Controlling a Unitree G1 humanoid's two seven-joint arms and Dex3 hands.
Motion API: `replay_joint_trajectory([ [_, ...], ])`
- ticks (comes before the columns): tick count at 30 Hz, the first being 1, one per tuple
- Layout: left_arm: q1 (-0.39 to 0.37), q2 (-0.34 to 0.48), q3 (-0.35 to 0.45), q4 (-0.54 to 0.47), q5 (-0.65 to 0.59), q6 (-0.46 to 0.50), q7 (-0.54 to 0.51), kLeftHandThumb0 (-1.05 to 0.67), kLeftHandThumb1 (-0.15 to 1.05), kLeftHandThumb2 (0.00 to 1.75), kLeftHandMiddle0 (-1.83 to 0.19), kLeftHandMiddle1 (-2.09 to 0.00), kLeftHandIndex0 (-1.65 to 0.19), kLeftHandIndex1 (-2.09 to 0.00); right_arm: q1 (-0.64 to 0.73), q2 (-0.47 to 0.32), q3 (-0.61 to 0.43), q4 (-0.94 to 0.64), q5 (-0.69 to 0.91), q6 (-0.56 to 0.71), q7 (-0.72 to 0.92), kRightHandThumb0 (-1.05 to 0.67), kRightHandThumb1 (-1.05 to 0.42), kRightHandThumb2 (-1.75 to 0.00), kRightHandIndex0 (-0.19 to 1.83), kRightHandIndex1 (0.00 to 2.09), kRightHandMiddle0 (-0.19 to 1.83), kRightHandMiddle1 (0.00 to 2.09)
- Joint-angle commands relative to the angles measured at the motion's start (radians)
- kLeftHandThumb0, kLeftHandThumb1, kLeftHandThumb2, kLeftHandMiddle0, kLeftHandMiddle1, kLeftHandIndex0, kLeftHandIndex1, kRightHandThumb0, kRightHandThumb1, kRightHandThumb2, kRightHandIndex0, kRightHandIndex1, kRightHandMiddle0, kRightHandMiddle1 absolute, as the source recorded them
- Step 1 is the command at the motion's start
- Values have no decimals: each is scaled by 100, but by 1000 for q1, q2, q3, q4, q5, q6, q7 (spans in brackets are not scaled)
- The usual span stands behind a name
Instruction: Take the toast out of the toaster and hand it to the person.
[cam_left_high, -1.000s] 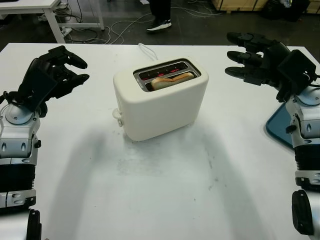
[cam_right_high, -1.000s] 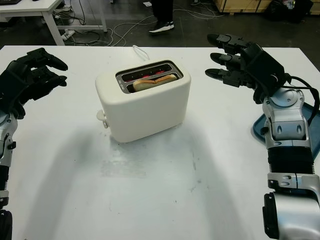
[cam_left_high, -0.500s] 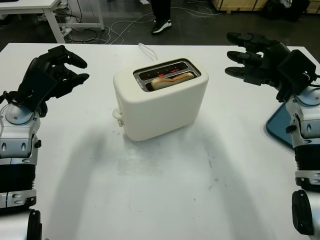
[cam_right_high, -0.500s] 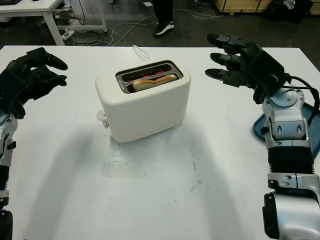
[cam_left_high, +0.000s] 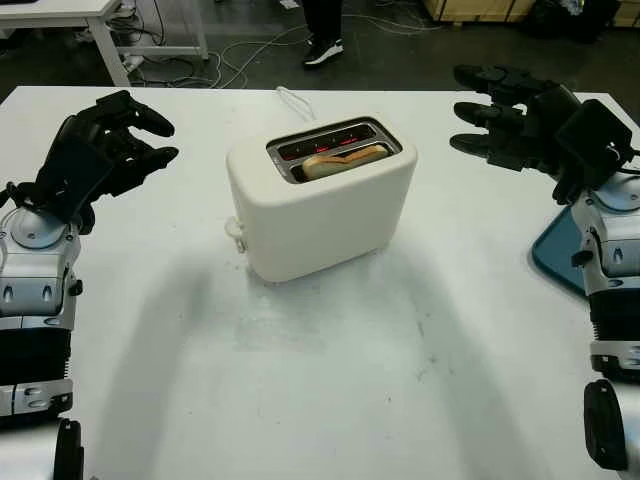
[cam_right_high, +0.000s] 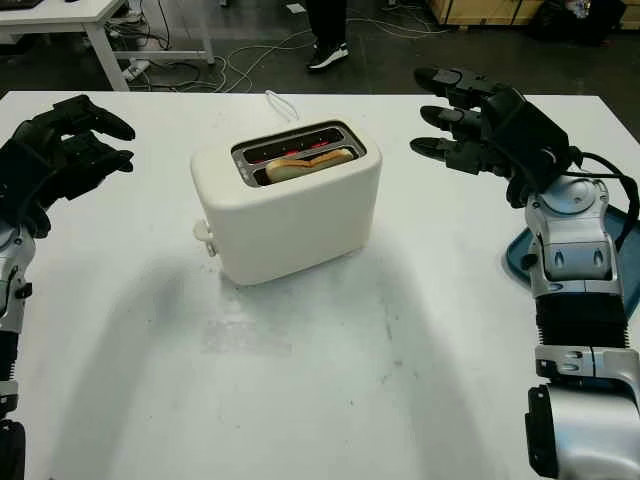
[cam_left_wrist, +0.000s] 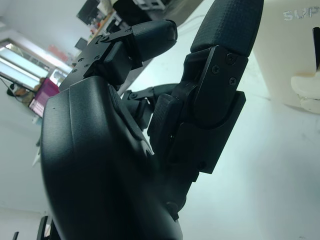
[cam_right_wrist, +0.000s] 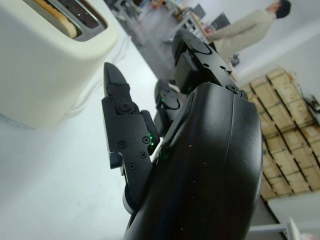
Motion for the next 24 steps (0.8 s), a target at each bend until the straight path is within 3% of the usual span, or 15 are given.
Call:
replay_joint_trajectory([
  [1, 9, -4, 8, -9, -4, 9, 7, -105, 87, 0, -49, -141, -45, -135, 2, -5, -2, -9, 5, 3, 6, -11, -92, -5, 42, 1, 39, 0],
  [24, 13, -5, 9, -16, -4, 13, 12, -105, 86, 0, -48, -142, -45, -135, 3, -2, -2, -14, 7, 12, 2, -11, -92, -5, 43, 1, 39, 1],
])
